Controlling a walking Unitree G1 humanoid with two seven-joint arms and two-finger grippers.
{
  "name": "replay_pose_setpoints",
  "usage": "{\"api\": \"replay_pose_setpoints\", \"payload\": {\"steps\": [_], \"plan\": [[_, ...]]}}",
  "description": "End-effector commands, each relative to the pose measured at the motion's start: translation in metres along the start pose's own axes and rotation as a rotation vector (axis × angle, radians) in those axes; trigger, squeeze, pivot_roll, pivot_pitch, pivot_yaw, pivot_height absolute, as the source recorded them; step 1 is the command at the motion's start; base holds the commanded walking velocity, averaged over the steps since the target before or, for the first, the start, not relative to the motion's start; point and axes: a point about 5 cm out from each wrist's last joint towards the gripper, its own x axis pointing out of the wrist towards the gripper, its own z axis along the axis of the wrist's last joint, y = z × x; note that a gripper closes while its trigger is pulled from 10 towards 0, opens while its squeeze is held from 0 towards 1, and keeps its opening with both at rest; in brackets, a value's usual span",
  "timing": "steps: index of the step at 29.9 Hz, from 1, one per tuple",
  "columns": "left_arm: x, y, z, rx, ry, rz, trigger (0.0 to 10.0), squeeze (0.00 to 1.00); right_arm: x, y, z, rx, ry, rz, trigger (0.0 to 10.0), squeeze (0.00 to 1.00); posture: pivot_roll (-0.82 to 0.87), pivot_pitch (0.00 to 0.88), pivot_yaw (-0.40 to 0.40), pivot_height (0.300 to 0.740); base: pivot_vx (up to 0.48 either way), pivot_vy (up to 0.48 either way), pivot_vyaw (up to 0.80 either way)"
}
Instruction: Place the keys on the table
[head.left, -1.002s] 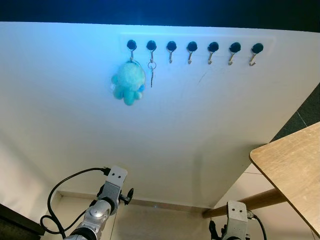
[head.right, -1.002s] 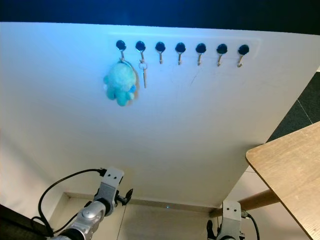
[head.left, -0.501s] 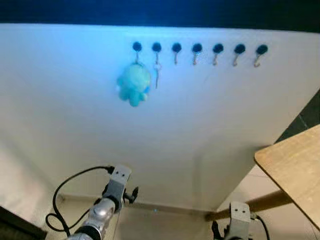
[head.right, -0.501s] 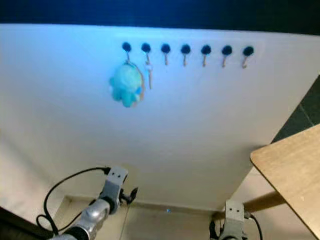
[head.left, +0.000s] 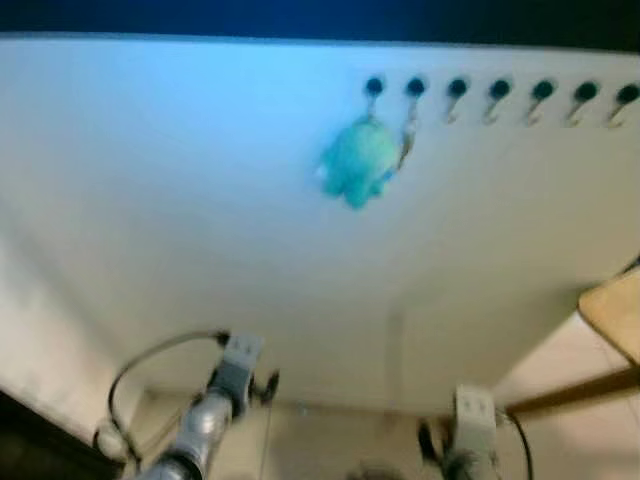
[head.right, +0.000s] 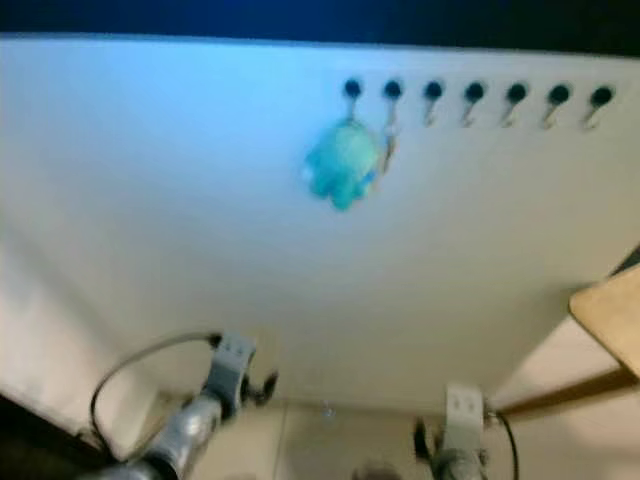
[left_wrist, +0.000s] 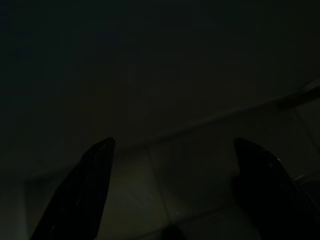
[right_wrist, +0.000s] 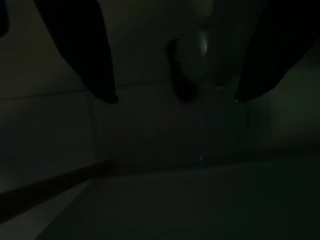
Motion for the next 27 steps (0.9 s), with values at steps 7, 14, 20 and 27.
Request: {"api": "replay_pose_setpoints", "payload": {"steps": [7,14,20,27], "plan": [[0.000,-0.004,-0.001,0.038,0.000,-0.035,10.0,0.00,-0.001,-0.001,-0.002,0.002,0.005,-0.009,10.0,0.00,0.02,0.035,0.003,0.740,0.000,-0.480,0.00],[-0.001,0.001,0.001,0.009,-0.012,-0.005,10.0,0.00,-0.002,-0.001,-0.005,0.006,0.014,-0.011,10.0,0.00,0.02,0.036,0.002,0.740,0.000,-0.274,0.00],[-0.001,0.003,0.001,0.022,-0.019,0.009,10.0,0.00,-0.003,0.000,-0.007,0.008,0.019,-0.009,10.0,0.00,0.02,0.031,0.002,0.740,0.000,0.000,0.00],[-0.004,0.007,-0.003,0.044,-0.001,0.031,10.0,0.00,-0.003,-0.001,-0.007,0.020,0.016,-0.012,10.0,0.00,0.01,0.033,0.006,0.740,0.000,0.000,0.00]]}}
